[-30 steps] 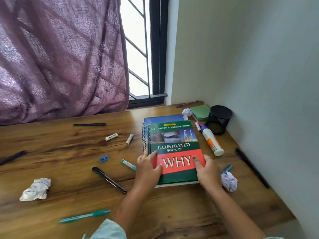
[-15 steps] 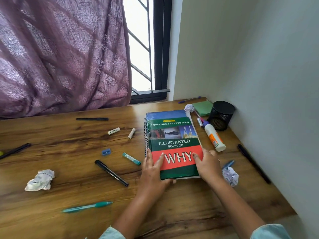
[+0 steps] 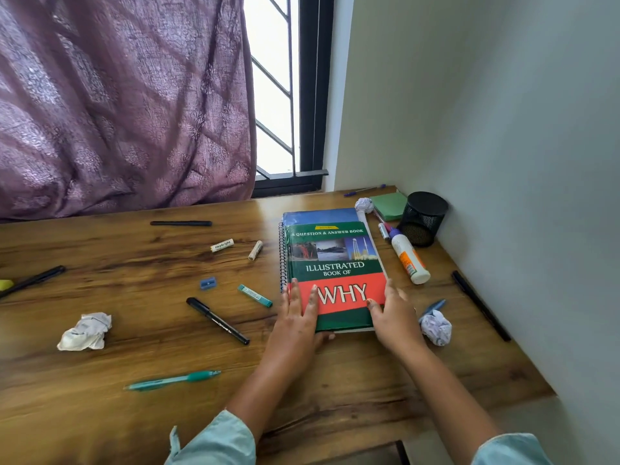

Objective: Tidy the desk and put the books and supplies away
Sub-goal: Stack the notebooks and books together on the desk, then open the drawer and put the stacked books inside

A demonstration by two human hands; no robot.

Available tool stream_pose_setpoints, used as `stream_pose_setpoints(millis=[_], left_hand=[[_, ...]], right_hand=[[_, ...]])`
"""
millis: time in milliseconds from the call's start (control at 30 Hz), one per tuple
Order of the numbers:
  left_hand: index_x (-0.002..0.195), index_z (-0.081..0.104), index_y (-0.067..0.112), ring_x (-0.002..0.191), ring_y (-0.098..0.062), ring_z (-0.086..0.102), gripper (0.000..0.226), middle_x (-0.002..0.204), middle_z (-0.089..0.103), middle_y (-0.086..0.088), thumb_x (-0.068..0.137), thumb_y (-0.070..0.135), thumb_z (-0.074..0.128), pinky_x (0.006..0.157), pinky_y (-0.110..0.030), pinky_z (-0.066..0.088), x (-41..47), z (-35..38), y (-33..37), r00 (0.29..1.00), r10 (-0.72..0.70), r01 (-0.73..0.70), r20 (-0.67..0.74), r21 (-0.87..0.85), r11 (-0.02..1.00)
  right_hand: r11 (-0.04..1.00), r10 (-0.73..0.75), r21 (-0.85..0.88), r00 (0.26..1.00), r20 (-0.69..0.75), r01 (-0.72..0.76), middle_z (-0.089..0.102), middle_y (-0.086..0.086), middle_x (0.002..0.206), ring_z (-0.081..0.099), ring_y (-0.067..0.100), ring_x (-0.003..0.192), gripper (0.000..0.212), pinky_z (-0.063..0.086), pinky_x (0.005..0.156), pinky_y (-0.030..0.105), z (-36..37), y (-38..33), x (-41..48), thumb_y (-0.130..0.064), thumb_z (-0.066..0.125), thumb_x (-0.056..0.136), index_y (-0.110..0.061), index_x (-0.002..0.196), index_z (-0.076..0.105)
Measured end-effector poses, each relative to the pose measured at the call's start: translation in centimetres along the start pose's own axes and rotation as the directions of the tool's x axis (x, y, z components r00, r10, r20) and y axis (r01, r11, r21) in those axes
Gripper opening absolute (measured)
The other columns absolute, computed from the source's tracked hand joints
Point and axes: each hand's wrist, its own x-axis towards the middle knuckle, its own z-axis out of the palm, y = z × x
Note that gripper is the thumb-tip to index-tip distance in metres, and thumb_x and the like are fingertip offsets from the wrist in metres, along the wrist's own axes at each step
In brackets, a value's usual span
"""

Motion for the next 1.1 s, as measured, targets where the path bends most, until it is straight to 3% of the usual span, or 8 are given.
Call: stream_pose_setpoints(millis=[233, 367, 600, 667, 733, 800, 867, 1100], left_hand=[[0.151, -0.011, 0.022, 0.145, -0.025, -0.019, 0.087, 0.157, -0.023, -0.008, 0.093, 0.044, 0.050, 0.118, -0.039, -0.001, -0.3, -0.1, -0.1, 0.999, 0.022, -0.025, -0.050, -0.059, 0.998], [0.151, -0.012, 0.016, 0.145, -0.018, -0.018, 0.090, 0.157, -0.021, -0.005, 0.093, 0.047, 0.049, 0.119, -0.032, -0.006, -3.2, 0.7, -1.8, 0.981, 0.102, -0.105, -0.162, -0.007, 0.994], [0.152, -0.003, 0.018, 0.142, -0.006, -0.016, 0.093, 0.159, -0.008, 0.001, 0.077, 0.073, -0.005, 0.114, -0.022, -0.011, -12.2, 2.6, -7.2, 0.961, 0.222, -0.198, -0.165, 0.149, 0.969], [0.152, 0.000, 0.020, 0.144, -0.007, -0.009, 0.094, 0.160, -0.003, 0.002, 0.076, 0.074, -0.008, 0.115, -0.025, -0.008, -13.3, 2.6, -8.2, 0.959, 0.258, -0.230, -0.118, 0.209, 0.950], [0.152, 0.002, 0.023, 0.146, -0.009, -0.004, 0.099, 0.160, 0.000, 0.004, 0.071, 0.078, -0.015, 0.117, -0.029, -0.004, -14.3, 2.5, -8.7, 0.953, 0.292, -0.259, -0.075, 0.292, 0.921], [0.152, 0.000, 0.025, 0.147, -0.010, -0.003, 0.104, 0.160, -0.001, 0.006, 0.066, 0.080, -0.019, 0.117, -0.032, -0.003, -15.2, 2.6, -9.3, 0.949, 0.312, -0.281, -0.035, 0.351, 0.893], [0.152, -0.002, 0.026, 0.147, -0.012, -0.003, 0.104, 0.160, -0.002, 0.006, 0.065, 0.082, -0.017, 0.117, -0.033, -0.002, -15.7, 2.7, -9.8, 0.948, 0.317, -0.285, -0.024, 0.378, 0.881], [0.153, 0.000, 0.025, 0.148, -0.014, -0.001, 0.081, 0.161, 0.002, 0.004, 0.086, 0.068, 0.018, 0.118, -0.035, 0.002, -16.0, 2.9, -9.9, 0.941, 0.333, -0.278, -0.065, 0.415, 0.866]], right_hand=[[0.999, -0.037, 0.037, 0.999, -0.031, 0.038, -0.007, 0.005, 0.160, 0.002, 0.026, 0.147, 0.086, 0.012, 0.117, 0.035, 1.0, -0.5, -6.7, -0.029, 0.057, 0.093, -0.019, 0.152, -0.005], [0.967, -0.118, 0.194, 0.964, -0.237, 0.166, 0.015, 0.002, 0.155, 0.018, 0.014, 0.142, 0.079, 0.020, 0.104, 0.014, 2.7, 0.3, -12.1, -0.018, 0.061, 0.090, -0.022, 0.152, 0.011], [0.857, 0.168, 0.493, 0.823, -0.543, 0.150, 0.040, 0.006, 0.129, 0.040, 0.021, 0.122, 0.052, 0.031, 0.096, 0.025, 8.6, 3.4, -19.6, -0.002, 0.064, 0.084, -0.013, 0.131, 0.044], [0.683, 0.417, 0.729, 0.799, -0.433, 0.040, 0.039, 0.007, 0.128, 0.043, 0.025, 0.119, 0.048, 0.038, 0.092, 0.028, 11.0, 3.7, -19.8, -0.003, 0.061, 0.088, -0.009, 0.131, 0.041], [0.317, 0.637, 0.937, 0.765, -0.097, -0.145, 0.041, 0.011, 0.135, 0.046, 0.029, 0.119, 0.047, 0.042, 0.096, 0.037, 13.3, 4.2, -19.9, -0.013, 0.054, 0.095, -0.013, 0.137, 0.034], [-0.002, 0.587, 0.927, 0.750, 0.306, -0.376, 0.041, 0.005, 0.141, 0.045, 0.025, 0.124, 0.048, 0.040, 0.099, 0.036, 15.2, 4.6, -20.4, -0.037, 0.047, 0.098, -0.023, 0.142, 0.032], [-0.054, 0.463, 0.872, 0.761, 0.454, -0.487, 0.042, 0.002, 0.141, 0.044, 0.022, 0.128, 0.054, 0.041, 0.097, 0.031, 16.5, 4.5, -20.8, -0.054, 0.041, 0.095, -0.029, 0.142, 0.033], [-0.183, 0.417, 0.841, 0.734, 0.536, -0.510, 0.037, 0.005, 0.148, 0.038, 0.022, 0.135, 0.076, 0.035, 0.102, 0.041, 18.5, 4.1, -19.0, -0.075, 0.029, 0.085, -0.030, 0.147, 0.028]])
